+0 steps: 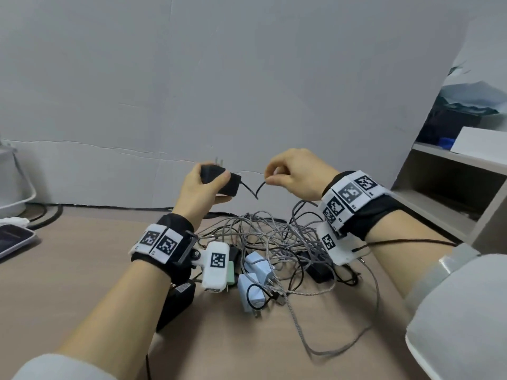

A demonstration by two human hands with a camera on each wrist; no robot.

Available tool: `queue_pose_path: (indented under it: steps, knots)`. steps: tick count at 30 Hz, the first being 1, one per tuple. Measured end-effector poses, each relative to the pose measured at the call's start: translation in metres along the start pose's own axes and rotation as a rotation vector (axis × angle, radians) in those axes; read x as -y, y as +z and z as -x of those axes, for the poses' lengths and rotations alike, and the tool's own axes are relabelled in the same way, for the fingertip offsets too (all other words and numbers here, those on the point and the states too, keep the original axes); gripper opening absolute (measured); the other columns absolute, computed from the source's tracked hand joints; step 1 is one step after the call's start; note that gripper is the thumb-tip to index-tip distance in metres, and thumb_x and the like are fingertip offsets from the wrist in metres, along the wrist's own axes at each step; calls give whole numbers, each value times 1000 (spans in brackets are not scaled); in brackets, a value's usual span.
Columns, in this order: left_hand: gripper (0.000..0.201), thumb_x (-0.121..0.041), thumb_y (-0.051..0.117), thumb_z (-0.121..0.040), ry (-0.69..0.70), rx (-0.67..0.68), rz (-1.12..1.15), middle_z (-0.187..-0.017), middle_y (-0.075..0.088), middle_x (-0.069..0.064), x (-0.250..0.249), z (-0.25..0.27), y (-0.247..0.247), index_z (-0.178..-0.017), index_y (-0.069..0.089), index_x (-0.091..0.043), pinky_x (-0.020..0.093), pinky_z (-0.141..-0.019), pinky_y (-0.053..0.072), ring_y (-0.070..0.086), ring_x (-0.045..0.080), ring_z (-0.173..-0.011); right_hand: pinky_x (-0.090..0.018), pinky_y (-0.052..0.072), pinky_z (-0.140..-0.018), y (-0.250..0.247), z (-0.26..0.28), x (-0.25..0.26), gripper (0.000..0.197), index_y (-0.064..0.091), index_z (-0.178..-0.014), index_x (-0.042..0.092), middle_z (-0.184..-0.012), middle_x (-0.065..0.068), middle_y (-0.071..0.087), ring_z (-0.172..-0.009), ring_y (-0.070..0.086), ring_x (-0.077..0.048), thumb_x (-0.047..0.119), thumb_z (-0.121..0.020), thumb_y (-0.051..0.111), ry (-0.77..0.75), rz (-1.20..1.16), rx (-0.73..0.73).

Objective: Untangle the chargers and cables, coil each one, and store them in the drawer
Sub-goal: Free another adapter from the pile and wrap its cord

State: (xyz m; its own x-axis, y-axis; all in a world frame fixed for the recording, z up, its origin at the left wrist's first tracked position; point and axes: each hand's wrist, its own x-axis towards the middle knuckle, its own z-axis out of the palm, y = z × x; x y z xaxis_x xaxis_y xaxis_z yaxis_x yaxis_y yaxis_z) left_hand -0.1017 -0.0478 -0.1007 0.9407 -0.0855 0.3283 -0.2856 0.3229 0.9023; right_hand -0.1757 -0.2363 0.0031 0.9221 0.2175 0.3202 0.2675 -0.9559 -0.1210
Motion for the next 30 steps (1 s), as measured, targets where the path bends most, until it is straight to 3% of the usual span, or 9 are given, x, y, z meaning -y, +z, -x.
queue_pose_path:
  steps: [4,7,11,17,19,22,24,27,30]
  knots:
    - [35,-11,63,-98,-11,161,13,-123,57,15,0,14,9,-131,52,-9,40,-80,62,69,34,-107,-16,38,-63,6,-6,11,7,72,-89,24,-76,14,60,-72,55,-3,28,-95,69,-21,-86,-26]
    - [31,-19,56,-102,-73,201,76,-122,60,22,-2,20,16,-126,53,0,40,-78,62,68,36,-109,-16,39,-64,11,-11,15,9,74,-89,21,-78,9,63,-76,57,-8,27,-94,69,-22,-88,-66]
    - [42,-34,55,-102,-126,268,128,-117,65,23,-7,25,21,-123,56,3,39,-81,61,71,35,-105,-18,44,-70,13,-10,19,13,77,-92,14,-82,3,70,-80,61,-12,23,-92,69,-34,-109,-79]
    - [45,-6,65,-95,-88,324,42,-125,60,25,-8,22,13,-135,47,2,38,-77,62,73,33,-100,-11,38,-62,11,-6,17,7,77,-94,18,-77,8,66,-70,56,-1,23,-91,71,-24,-131,-70]
    - [43,-4,64,-95,-91,289,34,-120,61,20,-10,19,8,-135,47,0,36,-74,62,74,30,-94,-12,37,-62,11,-5,13,9,74,-99,19,-77,10,62,-73,55,-7,21,-91,69,-2,-75,-57]
    - [34,-8,61,-98,-99,316,-22,-112,65,17,-14,14,-5,-129,53,1,30,-72,61,74,24,-87,-22,41,-74,10,-4,3,14,72,-103,13,-88,1,70,-88,61,-19,17,-95,61,41,12,-33]
    - [31,-12,60,-99,-113,388,-55,-112,65,17,-16,13,-12,-126,56,3,31,-78,59,70,23,-92,-26,44,-77,10,-4,-5,12,69,-99,14,-90,-3,74,-88,63,-21,20,-99,58,101,-33,-96]
    - [39,-18,62,-92,-128,506,-24,-110,66,19,-20,15,-15,-123,59,5,50,-100,47,61,32,-101,-29,49,-73,11,-7,-14,11,62,-90,19,-81,1,75,-78,63,-18,22,-100,58,158,-155,-252]
    - [36,-13,58,-96,-126,585,40,-113,65,21,-22,17,-14,-127,57,7,54,-103,46,62,36,-104,-24,47,-67,11,-9,-15,15,66,-85,18,-71,4,73,-72,66,-11,23,-98,60,178,-259,-309]
